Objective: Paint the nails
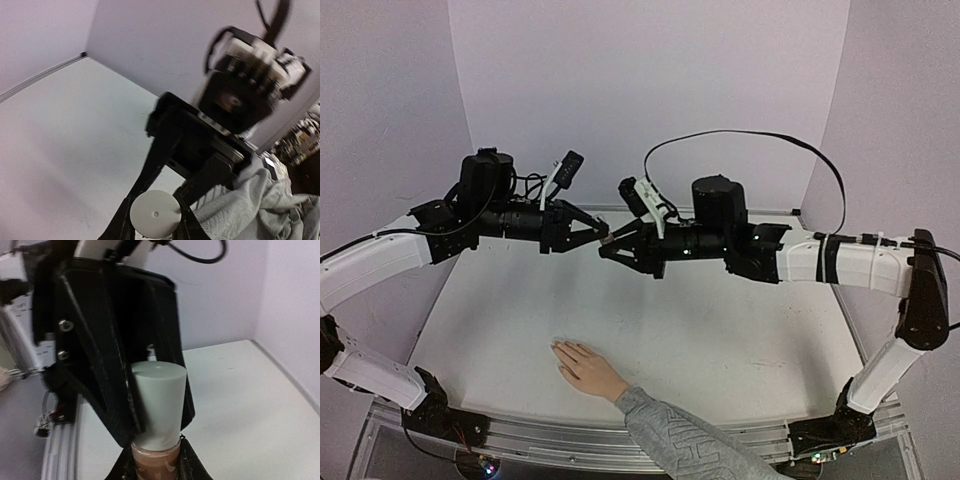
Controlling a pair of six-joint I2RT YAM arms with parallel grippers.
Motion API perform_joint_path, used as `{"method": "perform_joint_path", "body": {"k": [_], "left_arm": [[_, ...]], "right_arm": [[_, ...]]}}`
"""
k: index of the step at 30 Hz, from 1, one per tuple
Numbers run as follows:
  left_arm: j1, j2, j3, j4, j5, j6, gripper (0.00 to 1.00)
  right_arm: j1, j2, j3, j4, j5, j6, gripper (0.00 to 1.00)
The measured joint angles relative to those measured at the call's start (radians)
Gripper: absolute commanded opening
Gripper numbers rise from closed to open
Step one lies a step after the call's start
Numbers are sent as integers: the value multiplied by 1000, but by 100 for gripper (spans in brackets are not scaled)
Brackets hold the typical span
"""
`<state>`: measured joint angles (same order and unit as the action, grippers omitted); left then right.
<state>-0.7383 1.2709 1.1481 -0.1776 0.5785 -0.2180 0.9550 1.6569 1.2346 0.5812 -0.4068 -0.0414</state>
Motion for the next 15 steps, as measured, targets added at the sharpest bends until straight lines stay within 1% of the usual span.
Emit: {"method": "perform_joint_path", "body": {"k": [2, 4, 5, 6, 8, 10, 11, 13, 14, 15], "left_arm": [[-1, 0, 4, 6, 120, 58, 6], [-3, 0, 13, 10, 228, 108, 8], [-5, 2, 21, 11, 269, 127, 11], [-6, 6, 31, 12, 303, 145, 16], [-11, 18, 51, 16, 334, 166, 35], [-13, 23, 62, 23, 334, 168, 57], [-15, 23, 63, 22, 325, 158, 65], [-20, 24, 62, 17, 269, 130, 76], [-20, 23, 61, 14, 240, 114, 84], [-20, 19, 59, 11, 206, 100, 87]], "right_arm": [[-27, -30, -14, -21, -177, 12, 0], [-38, -48, -15, -30, -305, 29, 0], [-39, -55, -16, -29, -344, 40, 0], [-39, -61, -17, -28, -363, 45, 0], [-39, -81, -23, -27, -377, 56, 0], [-39, -90, -29, -18, -358, 53, 0], [-36, -92, -32, -1, -350, 43, 0], [-21, -94, -37, 23, -299, 29, 0], [-15, -94, -40, 33, -257, 21, 0], [-8, -95, -46, 43, -211, 14, 0]]}}
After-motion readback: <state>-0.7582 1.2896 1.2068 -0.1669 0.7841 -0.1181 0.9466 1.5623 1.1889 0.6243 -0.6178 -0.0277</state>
